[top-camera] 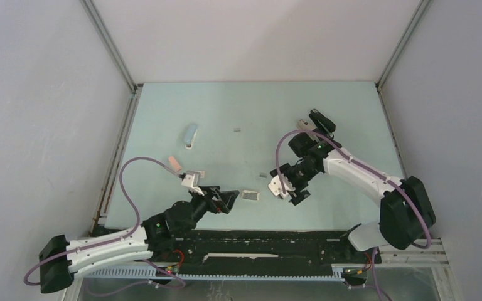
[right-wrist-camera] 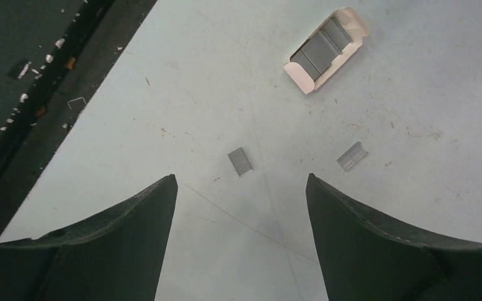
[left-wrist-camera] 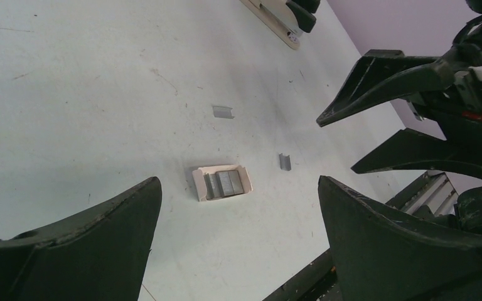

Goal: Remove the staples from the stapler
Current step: Pick up the staple from the center of the board.

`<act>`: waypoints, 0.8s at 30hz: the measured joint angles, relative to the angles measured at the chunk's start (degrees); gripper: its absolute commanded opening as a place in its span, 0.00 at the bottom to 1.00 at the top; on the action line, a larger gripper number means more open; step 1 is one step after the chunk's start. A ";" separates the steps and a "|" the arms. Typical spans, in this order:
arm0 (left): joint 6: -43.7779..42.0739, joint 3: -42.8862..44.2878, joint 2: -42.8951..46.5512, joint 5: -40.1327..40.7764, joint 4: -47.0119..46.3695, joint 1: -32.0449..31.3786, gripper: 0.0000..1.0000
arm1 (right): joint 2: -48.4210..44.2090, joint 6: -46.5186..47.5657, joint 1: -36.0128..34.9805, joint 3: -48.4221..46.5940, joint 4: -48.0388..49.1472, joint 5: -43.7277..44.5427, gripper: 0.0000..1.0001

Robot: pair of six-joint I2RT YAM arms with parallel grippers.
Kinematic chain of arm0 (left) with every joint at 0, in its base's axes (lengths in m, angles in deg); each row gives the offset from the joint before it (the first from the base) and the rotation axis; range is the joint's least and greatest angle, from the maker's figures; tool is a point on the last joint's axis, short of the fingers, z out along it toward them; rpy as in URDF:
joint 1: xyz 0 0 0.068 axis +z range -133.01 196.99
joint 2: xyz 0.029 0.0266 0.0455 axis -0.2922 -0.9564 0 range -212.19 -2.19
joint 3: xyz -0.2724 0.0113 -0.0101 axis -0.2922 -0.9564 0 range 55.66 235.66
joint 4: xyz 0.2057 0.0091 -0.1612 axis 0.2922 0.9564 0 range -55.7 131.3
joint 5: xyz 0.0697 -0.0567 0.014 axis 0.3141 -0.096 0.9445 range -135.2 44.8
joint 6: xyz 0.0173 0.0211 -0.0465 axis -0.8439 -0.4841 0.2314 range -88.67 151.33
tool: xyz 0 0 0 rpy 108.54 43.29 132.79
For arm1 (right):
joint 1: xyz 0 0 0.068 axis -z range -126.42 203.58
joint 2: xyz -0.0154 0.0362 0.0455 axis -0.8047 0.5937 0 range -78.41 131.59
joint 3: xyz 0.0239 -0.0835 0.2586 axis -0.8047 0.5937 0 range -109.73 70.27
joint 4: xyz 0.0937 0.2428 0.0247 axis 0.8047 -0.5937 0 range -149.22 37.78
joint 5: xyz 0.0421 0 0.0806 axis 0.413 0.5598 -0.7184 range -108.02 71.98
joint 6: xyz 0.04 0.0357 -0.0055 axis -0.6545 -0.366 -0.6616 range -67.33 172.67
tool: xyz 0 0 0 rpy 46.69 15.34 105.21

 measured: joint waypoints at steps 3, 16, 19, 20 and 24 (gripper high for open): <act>0.09 -0.52 0.46 -0.02 0.15 0.00 1.00 | 2.23 0.39 -1.46 0.00 1.40 2.71 0.79; 0.17 -1.79 4.13 -0.02 2.34 0.00 1.00 | 12.55 0.48 -4.15 -1.70 4.00 11.67 0.61; 0.17 -1.77 4.90 0.02 2.84 0.00 1.00 | 13.22 0.42 -4.61 -1.77 4.07 12.59 0.61; 0.17 -1.79 5.22 0.09 3.06 0.00 1.00 | 13.33 0.37 -4.79 -1.84 4.15 12.87 0.61; 0.15 -1.77 6.47 0.17 4.13 0.00 1.00 | 14.03 0.37 -5.53 -1.99 4.66 13.64 0.60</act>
